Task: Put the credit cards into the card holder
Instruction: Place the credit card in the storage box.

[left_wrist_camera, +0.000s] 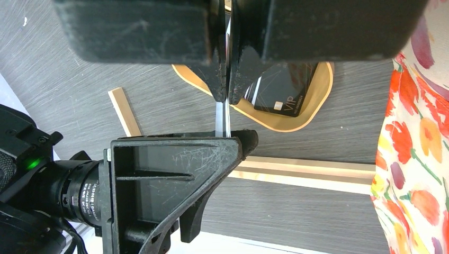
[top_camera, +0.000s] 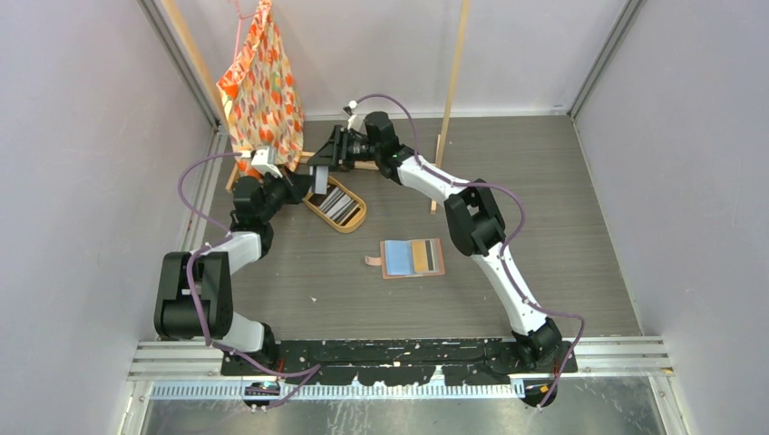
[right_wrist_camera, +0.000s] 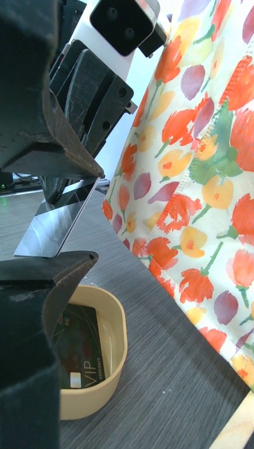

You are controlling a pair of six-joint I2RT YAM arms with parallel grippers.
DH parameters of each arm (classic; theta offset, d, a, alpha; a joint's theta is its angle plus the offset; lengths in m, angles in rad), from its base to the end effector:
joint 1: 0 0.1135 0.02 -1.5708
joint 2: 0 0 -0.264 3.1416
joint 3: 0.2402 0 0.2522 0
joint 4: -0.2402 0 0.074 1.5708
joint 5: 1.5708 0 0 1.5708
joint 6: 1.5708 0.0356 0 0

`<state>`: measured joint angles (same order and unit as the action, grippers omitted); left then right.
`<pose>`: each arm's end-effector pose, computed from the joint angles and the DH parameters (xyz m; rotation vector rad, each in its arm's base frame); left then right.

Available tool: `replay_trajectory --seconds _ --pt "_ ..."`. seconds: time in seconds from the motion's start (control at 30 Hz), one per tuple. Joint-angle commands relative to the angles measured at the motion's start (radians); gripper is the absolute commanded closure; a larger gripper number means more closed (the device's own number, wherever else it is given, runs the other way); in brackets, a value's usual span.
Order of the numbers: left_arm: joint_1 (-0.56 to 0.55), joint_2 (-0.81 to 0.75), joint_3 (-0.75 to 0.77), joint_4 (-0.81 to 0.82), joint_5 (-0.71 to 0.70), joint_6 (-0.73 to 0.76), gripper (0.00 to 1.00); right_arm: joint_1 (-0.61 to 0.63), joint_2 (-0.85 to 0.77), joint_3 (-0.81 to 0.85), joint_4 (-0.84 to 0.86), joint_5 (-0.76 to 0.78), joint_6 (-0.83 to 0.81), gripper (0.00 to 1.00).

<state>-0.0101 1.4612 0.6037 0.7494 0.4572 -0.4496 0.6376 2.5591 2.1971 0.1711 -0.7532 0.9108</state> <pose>0.3019 -0.0188 0.2185 -0.0239 1.7201 -0.7258 0.4587 0.3701 0.2091 -0.3703 2.0481 1.7010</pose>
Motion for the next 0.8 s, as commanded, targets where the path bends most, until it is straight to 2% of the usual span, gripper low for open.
replay_trajectory --seconds 0.0,0.13,0.3,0.77 --pt "0.006 0.010 0.028 0.045 0.008 -0.011 1.00 0.007 -0.012 0.036 0.047 -0.030 0.010 0.52" --pt "0.040 0.020 0.027 0.062 0.022 -0.025 1.00 0.001 -0.013 0.035 0.070 -0.054 0.015 0.28" --pt "0.055 0.024 0.015 0.092 0.030 -0.050 0.99 -0.018 -0.022 0.030 0.087 -0.086 0.013 0.15" --pt "0.066 0.040 0.014 0.128 0.066 -0.065 1.00 -0.046 -0.039 0.031 0.096 -0.145 -0.016 0.16"
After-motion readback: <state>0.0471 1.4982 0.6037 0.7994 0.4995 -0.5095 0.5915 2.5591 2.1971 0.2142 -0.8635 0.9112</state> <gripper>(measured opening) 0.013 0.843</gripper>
